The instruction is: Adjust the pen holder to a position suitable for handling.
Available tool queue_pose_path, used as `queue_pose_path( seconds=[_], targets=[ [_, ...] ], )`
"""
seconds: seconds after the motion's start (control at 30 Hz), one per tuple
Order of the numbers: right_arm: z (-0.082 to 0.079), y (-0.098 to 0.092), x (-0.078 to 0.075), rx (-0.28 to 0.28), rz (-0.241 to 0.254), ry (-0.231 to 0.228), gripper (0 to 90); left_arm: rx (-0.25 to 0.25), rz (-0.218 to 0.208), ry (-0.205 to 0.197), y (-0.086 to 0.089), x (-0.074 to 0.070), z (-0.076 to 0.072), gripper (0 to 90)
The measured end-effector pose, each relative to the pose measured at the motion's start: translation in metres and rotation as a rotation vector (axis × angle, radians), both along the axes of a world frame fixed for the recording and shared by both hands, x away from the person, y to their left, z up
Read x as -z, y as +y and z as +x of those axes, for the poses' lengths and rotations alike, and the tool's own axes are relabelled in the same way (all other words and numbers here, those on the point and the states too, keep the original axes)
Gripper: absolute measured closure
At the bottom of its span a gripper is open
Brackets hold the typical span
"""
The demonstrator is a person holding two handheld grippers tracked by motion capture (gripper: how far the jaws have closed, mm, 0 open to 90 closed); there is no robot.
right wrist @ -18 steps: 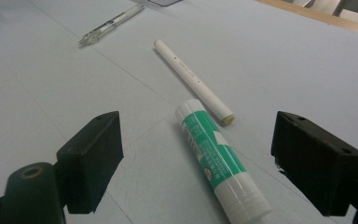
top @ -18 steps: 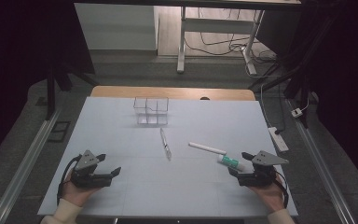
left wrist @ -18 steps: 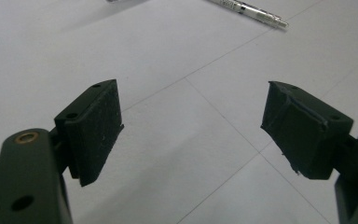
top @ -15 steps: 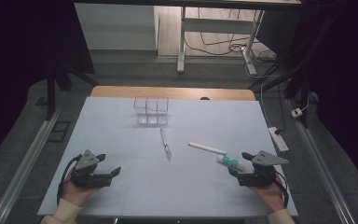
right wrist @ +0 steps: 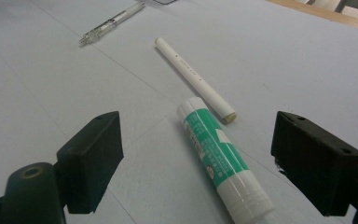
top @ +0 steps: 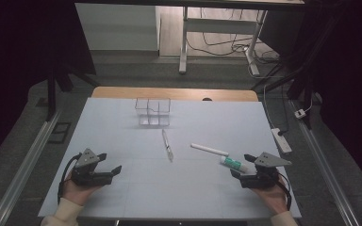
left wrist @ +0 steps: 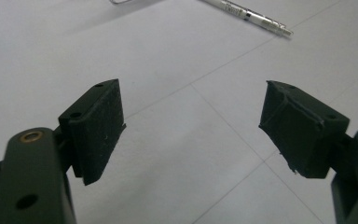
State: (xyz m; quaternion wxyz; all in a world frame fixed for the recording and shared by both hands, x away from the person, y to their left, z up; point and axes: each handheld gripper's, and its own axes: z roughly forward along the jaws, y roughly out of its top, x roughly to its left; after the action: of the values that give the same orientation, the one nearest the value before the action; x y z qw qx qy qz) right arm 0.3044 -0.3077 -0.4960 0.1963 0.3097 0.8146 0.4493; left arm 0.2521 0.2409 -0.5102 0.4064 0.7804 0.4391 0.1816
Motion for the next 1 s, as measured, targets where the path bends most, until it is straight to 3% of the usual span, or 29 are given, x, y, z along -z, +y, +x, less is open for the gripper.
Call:
queue_pose_path(
  seconds=[0.53,1.0],
  targets=[
    [0.0,0.001,0.0,-0.008,-0.01,0.004,16.8,0.009,-0.003,-0.001,-0.006,-0.009,0.018,23.9],
    [-0.001,0.003,0.001,-0.013,-0.013,0.007,17.0,0.011,0.001,-0.002,-0.019,-0.016,0.051,27.5]
  ],
)
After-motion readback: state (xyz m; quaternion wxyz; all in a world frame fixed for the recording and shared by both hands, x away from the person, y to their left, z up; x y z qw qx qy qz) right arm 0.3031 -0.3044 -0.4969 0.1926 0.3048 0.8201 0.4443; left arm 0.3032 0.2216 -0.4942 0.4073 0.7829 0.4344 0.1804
